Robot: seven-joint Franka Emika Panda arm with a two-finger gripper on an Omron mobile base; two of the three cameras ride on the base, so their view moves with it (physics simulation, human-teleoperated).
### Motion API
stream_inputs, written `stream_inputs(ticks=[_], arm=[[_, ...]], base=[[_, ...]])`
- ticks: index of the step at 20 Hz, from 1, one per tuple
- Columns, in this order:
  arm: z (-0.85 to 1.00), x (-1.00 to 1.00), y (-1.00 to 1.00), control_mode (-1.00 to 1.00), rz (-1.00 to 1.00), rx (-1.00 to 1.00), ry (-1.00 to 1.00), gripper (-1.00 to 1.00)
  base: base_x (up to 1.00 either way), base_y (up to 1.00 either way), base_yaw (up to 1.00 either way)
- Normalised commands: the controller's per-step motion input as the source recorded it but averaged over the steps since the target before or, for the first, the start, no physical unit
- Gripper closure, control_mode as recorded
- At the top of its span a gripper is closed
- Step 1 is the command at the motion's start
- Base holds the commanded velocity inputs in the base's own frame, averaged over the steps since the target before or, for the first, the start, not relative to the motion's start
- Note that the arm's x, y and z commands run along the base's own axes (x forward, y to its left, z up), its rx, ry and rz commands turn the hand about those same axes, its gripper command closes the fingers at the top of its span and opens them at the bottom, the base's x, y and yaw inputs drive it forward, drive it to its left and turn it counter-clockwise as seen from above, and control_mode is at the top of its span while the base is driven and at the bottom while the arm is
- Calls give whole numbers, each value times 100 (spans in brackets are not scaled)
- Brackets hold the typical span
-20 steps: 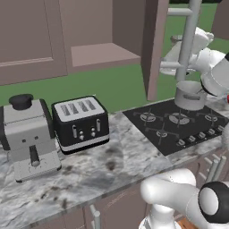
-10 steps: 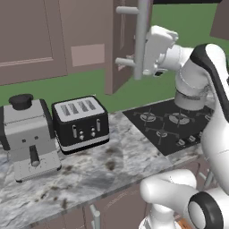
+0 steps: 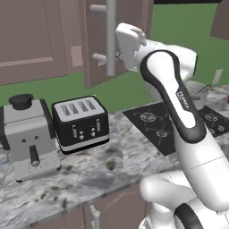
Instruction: Open the cabinet and move the ladle to the pot. Then close the cabinet.
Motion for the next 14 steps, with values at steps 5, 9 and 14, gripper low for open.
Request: stream_inputs(ticks=[5, 9, 14], arm=[[0, 72, 6, -100, -50, 0, 21, -100], [0, 87, 0, -100, -38, 0, 34, -100], [1, 85, -3, -100, -29, 5, 40, -100]], base=[[0, 0, 0], [0, 0, 0], [0, 0, 0]])
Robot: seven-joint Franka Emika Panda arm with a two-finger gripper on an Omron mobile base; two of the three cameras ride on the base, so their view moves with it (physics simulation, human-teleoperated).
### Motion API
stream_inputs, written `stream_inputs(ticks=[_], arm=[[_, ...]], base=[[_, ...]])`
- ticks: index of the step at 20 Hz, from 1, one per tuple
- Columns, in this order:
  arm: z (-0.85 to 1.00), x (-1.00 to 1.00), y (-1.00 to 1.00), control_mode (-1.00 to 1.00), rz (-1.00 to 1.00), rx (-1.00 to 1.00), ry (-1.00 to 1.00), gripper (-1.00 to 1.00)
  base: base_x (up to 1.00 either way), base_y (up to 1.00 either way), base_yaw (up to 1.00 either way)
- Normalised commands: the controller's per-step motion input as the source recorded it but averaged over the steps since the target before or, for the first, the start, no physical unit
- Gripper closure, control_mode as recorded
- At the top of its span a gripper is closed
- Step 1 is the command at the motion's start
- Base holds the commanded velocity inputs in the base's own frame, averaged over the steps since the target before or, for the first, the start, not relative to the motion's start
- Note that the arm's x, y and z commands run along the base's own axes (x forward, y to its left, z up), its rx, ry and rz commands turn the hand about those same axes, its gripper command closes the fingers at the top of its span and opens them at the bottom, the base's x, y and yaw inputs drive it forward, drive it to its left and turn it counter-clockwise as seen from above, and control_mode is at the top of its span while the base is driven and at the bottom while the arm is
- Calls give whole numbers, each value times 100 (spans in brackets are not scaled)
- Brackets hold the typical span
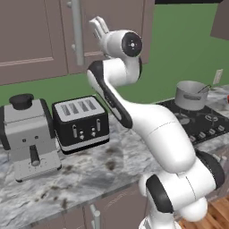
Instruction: Open the cabinet and move the ladle to the pot. Then close the cabinet.
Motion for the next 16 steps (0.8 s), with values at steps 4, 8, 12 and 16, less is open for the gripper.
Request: stream_inputs(ticks=[4, 8, 12, 16], arm=[[1, 97, -2, -100, -21, 10, 39, -100], [0, 82, -9, -100, -13, 14, 36, -100], [0, 56, -21, -100, -9, 12, 37, -100], [-5, 11, -36, -100, -8, 5, 31, -100]], base=[[0, 0, 0], [0, 0, 0], [0, 0, 0], [0, 0, 0]])
